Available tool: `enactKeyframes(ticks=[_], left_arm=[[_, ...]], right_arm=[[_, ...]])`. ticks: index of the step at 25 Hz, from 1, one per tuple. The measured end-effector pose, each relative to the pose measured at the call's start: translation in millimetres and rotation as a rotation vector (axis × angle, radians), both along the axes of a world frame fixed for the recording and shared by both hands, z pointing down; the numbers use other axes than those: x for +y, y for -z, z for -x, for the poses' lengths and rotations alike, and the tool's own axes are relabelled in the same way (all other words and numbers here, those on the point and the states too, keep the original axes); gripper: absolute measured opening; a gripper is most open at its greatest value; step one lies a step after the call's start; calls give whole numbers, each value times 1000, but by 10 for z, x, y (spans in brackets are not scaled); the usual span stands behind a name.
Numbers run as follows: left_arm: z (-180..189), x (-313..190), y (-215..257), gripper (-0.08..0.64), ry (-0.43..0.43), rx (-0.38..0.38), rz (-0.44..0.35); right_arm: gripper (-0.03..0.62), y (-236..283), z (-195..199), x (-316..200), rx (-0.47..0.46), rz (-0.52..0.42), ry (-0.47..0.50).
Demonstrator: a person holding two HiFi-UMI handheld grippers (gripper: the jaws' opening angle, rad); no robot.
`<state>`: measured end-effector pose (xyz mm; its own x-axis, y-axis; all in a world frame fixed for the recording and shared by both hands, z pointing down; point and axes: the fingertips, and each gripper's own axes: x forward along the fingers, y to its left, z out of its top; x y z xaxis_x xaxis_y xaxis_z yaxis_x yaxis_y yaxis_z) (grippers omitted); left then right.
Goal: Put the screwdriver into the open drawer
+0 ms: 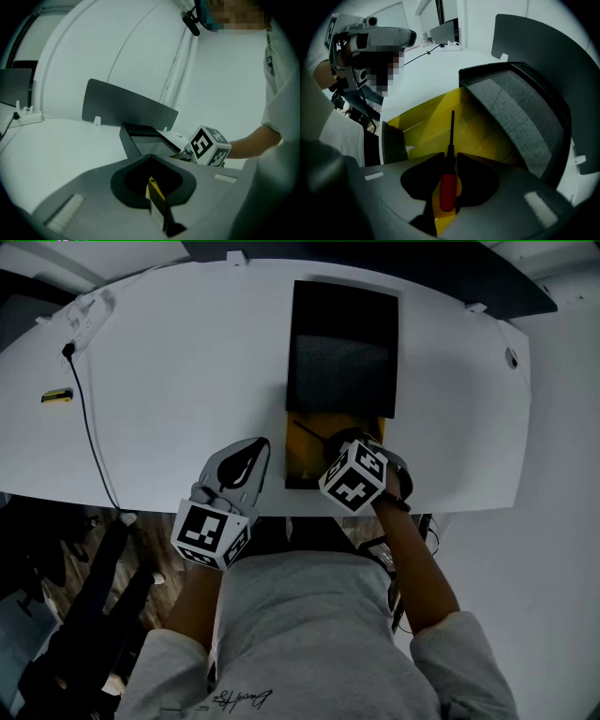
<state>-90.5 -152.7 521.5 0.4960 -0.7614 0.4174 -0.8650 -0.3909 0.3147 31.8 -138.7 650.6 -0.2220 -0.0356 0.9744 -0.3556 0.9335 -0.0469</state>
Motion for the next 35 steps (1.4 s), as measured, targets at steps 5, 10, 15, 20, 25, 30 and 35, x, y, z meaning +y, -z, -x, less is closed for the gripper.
enactKeyframes(ticks=[5, 10, 15, 20, 25, 30, 35], left_arm=[[6, 0, 32, 0, -1, 0, -1], [-14, 10, 57, 0, -2, -1, -4], [-49, 22, 107, 0, -10, -4, -9], [-86, 42, 165, 0, -16, -10, -17], [-148, 70, 264, 0, -25, -17, -18], [-215, 130, 334, 0, -36, -29, -31], [-233, 193, 423, 0, -39, -33, -44]], right_arm=[[120, 50, 2, -7, -18, -1, -18], [120, 120, 16, -20, -47, -2, -31], [120, 206, 27, -23, -82, 0, -51], [120, 301, 2, -11, -120, -1, -78], [118, 466, -25, -13, -176, -5, -117], [94, 595, -66, -13, -232, -35, -159], [62, 764, -87, 6, -282, -72, -195]])
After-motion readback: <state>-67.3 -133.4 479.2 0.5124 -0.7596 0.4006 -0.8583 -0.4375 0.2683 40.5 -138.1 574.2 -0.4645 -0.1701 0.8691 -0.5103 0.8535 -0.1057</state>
